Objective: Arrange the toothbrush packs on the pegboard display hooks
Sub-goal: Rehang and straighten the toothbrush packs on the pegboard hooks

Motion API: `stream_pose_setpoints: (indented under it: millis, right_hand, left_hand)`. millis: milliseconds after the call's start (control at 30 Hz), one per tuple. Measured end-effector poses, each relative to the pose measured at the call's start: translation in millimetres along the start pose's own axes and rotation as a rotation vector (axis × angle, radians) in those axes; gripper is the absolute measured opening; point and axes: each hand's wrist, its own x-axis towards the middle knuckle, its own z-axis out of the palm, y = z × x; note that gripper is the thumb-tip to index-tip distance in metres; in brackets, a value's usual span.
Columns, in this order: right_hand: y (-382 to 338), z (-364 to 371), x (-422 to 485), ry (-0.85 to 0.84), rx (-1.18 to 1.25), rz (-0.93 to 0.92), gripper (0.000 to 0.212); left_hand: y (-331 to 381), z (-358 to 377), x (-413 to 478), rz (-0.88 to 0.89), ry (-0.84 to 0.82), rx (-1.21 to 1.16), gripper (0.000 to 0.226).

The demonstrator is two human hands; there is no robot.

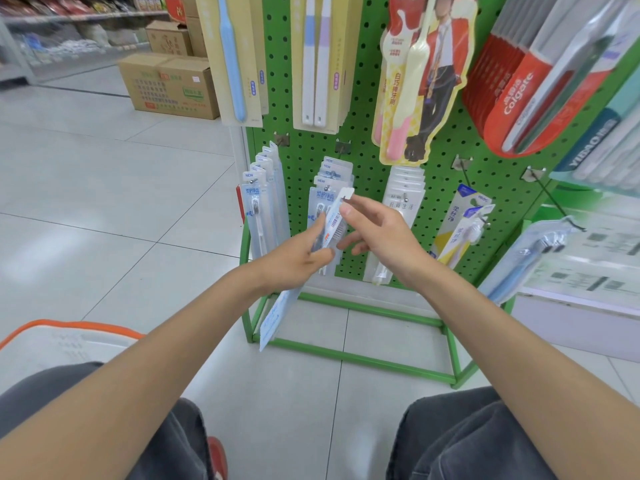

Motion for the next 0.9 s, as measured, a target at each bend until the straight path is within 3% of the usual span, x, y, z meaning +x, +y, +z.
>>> stream_pose_setpoints:
  millis: [67,167,333,467,600,733,900]
  right_hand:
    - [3,-3,3,0.039,-0.081,-0.026,0.048]
    - [4,-6,3,0.056,-0.125,-0.038,0.045]
    - [4,-11,2,0.044,-0.135,-0.065,0.014]
    - [6,-13,2,0.066,-0.236,-0.089,0.018]
    - [2,-16,2,0.164,-0.398,-0.094,0.035]
    - [3,-20,5,0.219,-0.555,-0.075,0.036]
    - [8,-21,11,0.256,-0.639,-0.075,0.034]
  left_hand:
    - [-1,-2,1,-0.027,0.051,-0.031,0.027]
    - [2,-3,0,-0.045,0.135,-0.094,0.029]
    - [-5,-5,3,-0.081,0.19,-0.232,0.015]
    - [-4,-5,7,-0.102,0.291,-0.283,0.019]
    - [3,-8,16,-0.162,0.448,-0.257,0.04]
    - [4,-5,31,-0.163,0.45,-0.311,0.059]
    - [-4,5,47,-0.109,0.42,-0.282,0.068]
